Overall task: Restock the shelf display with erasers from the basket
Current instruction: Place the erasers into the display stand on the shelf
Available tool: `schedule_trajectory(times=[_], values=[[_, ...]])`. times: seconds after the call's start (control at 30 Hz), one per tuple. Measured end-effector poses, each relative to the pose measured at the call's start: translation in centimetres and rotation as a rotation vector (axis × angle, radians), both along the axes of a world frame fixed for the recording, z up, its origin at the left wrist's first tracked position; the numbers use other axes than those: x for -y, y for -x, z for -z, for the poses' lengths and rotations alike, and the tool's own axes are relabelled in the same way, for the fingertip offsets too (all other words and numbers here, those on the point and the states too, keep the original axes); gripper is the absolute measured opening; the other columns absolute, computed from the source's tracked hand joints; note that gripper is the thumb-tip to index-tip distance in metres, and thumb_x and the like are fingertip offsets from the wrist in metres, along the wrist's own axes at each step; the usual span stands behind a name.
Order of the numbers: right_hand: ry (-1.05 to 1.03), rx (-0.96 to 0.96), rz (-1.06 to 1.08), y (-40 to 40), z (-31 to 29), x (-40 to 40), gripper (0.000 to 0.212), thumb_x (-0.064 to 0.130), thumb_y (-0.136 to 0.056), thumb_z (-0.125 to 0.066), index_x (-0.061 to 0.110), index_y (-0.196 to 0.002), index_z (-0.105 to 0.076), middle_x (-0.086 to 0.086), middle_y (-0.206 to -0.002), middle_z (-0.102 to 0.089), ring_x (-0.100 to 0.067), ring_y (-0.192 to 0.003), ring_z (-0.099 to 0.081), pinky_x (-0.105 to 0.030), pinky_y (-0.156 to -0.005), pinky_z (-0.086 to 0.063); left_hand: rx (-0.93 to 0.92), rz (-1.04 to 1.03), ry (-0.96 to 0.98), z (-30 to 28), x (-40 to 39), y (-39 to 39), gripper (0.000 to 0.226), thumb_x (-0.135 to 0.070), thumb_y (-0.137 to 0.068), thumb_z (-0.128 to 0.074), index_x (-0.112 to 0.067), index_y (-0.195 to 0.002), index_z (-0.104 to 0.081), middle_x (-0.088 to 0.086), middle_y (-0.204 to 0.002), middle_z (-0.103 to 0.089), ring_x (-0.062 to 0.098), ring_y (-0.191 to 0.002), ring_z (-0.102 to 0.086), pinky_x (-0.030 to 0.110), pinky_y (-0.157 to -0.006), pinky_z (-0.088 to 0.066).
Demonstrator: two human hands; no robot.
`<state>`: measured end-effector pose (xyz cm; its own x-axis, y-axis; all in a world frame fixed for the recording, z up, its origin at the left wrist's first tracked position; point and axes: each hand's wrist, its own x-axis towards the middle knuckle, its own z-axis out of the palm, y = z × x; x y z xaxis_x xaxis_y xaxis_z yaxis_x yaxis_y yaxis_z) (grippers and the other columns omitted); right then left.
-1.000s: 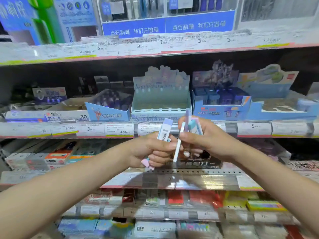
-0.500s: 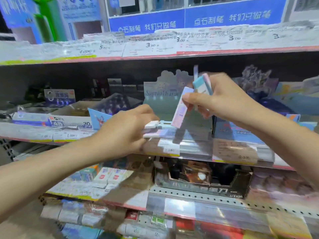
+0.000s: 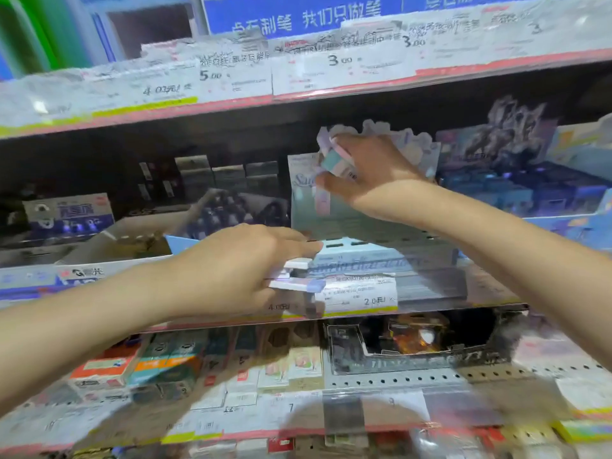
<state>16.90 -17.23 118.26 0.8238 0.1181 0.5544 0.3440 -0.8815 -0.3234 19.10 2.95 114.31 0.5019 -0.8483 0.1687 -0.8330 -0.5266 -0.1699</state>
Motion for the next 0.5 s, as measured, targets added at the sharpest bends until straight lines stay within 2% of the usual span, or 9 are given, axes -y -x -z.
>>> schedule_trajectory(times=[0.07, 0.1, 0.13, 0.17, 0.2, 0.33, 0.5], values=[[-0.025, 0.024, -0.014, -0.6, 0.2, -0.4, 0.021, 0.036, -0.088, -0.052, 0.025, -0.074, -0.042, 0.012, -0.068, -0.040, -0.004, -0.060, -0.040, -0.012, -0.051, -0.029, -0.001, 0.004, 0.007, 0.3, -0.2, -0.4, 0.066, -0.038, -0.079, -0.061, -0.045, -0.136, -0.031, -0.019, -0.130, -0.050, 0.008, -0.109, -0.059, 0.035, -0.081, -0.055], [-0.036, 0.032, -0.018, -0.8, 0.3, -0.6, 0.021, 0.035, -0.088, -0.053, 0.025, -0.074, -0.041, 0.011, -0.069, -0.042, -0.004, -0.061, -0.041, -0.010, -0.053, -0.030, 0.000, 0.013, 0.015, 0.5, -0.3, -0.6, 0.066, -0.038, -0.078, -0.062, -0.044, -0.136, -0.031, -0.019, -0.130, -0.051, 0.008, -0.109, -0.059, 0.035, -0.081, -0.055], [-0.048, 0.034, -0.030, -1.2, 0.6, -0.7, 0.015, 0.034, -0.088, -0.053, 0.022, -0.081, -0.047, 0.008, -0.075, -0.050, -0.007, -0.067, -0.048, -0.015, -0.059, -0.036, 0.002, 0.022, 0.026, 0.6, -0.4, -0.6, 0.066, -0.037, -0.078, -0.062, -0.044, -0.136, -0.031, -0.019, -0.129, -0.051, 0.008, -0.109, -0.059, 0.035, -0.081, -0.055], [-0.055, 0.043, -0.040, -1.5, 0.8, -0.9, 0.016, 0.033, -0.088, -0.053, 0.018, -0.093, -0.051, 0.003, -0.085, -0.057, -0.014, -0.075, -0.053, -0.025, -0.066, -0.042, 0.006, 0.031, 0.036, 0.6, -0.4, -0.7, 0.066, -0.037, -0.078, -0.062, -0.044, -0.136, -0.031, -0.019, -0.129, -0.052, 0.008, -0.109, -0.059, 0.035, -0.081, -0.055], [-0.062, 0.050, -0.049, -1.7, 1.1, -1.1, 0.022, 0.031, -0.088, -0.053, 0.015, -0.103, -0.051, -0.001, -0.094, -0.060, -0.019, -0.082, -0.055, -0.029, -0.068, -0.044, 0.012, 0.038, 0.043, 0.7, -0.4, -0.8, 0.067, -0.037, -0.078, -0.062, -0.044, -0.136, -0.030, -0.019, -0.129, -0.052, 0.007, -0.110, -0.058, 0.035, -0.082, -0.055], [-0.041, 0.108, -0.063, -2.2, 1.5, -1.6, 0.027, 0.029, -0.087, -0.056, 0.013, -0.108, -0.049, 0.004, -0.086, -0.048, -0.017, -0.076, -0.046, -0.019, -0.053, -0.030, 0.008, 0.050, 0.035, 0.8, -0.5, -1.1, 0.068, -0.035, -0.080, -0.061, -0.045, -0.138, -0.026, -0.021, -0.136, -0.046, 0.006, -0.117, -0.054, 0.036, -0.088, -0.053], [-0.024, 0.147, -0.068, -2.6, 1.8, -1.6, 0.026, 0.027, -0.087, -0.057, 0.011, -0.107, -0.050, 0.005, -0.080, -0.043, -0.018, -0.072, -0.042, -0.014, -0.052, -0.027, -0.012, 0.041, 0.038, 0.6, -0.3, -1.2, 0.064, -0.035, -0.080, -0.059, -0.043, -0.136, -0.030, -0.018, -0.133, -0.049, 0.009, -0.115, -0.056, 0.038, -0.087, -0.053]])
